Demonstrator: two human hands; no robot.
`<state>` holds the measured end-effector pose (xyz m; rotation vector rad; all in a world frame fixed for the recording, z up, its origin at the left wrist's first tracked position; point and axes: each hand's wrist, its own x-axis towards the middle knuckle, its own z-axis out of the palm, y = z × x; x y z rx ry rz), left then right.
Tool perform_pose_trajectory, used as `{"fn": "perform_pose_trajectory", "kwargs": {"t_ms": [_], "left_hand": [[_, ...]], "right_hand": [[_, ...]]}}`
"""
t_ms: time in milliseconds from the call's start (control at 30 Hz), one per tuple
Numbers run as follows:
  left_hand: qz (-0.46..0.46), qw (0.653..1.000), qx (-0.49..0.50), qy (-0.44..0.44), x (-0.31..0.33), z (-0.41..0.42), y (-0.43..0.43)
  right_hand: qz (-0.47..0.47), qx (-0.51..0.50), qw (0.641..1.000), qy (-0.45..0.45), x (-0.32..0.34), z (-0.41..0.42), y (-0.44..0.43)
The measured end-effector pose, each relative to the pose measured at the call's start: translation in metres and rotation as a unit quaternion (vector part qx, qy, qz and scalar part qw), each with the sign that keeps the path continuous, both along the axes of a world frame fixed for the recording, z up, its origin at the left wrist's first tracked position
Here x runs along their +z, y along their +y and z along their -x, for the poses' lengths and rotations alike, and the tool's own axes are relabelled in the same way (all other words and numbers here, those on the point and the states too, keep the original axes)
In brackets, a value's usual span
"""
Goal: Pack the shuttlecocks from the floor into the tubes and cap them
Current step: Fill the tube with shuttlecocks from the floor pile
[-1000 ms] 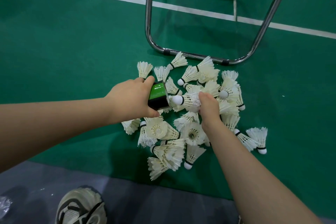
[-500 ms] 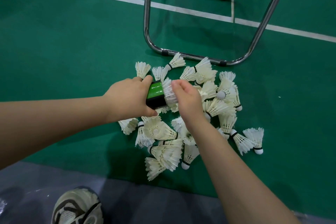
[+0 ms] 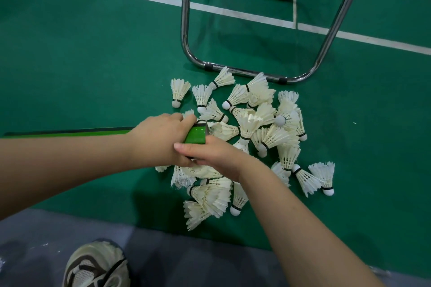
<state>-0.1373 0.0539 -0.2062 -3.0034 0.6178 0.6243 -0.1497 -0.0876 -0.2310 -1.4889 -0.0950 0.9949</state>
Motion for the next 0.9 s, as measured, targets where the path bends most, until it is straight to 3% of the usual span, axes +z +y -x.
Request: {"fn": "perform_pose_trajectory", "kwargs": {"t_ms": [133,200,333,533,600,733,833,900], "left_hand": [[0.038,0.998,0.053,-0.021,0.001,-0.012,0.003],[0.043,0.997,0.069,-0.016,0.0,-0.015,0.005],[0.01,0.996,0.086,-0.001,-0.006,-0.013,0.017],[0.004,0.995,0.098,0.002,-0.008,-0.016,0.028],[0.006,0.995,0.1,0.003,-0.008,-0.016,0.027],[0.009,0.995,0.097,0.002,-0.01,-0.018,0.023],[0.013,0.995,0.096,-0.004,-0.008,-0.018,0.021],[0.013,0.995,0.095,-0.005,-0.006,-0.016,0.021]], "right_hand": [[0.008,-0.23,0.97,-0.077,0.002,0.0,0.015],[0.052,-0.28,0.944,-0.168,0.0,-0.001,0.013],[0.219,-0.2,0.909,-0.292,-0.022,-0.012,-0.014],[0.467,-0.06,0.866,-0.171,-0.078,-0.016,-0.061],[0.513,-0.045,0.838,-0.18,-0.089,-0.013,-0.066],[0.545,-0.082,0.794,-0.257,-0.095,-0.012,-0.068],[0.535,-0.096,0.8,-0.256,-0.097,-0.016,-0.07],[0.515,-0.083,0.827,-0.208,-0.102,-0.02,-0.074]]}}
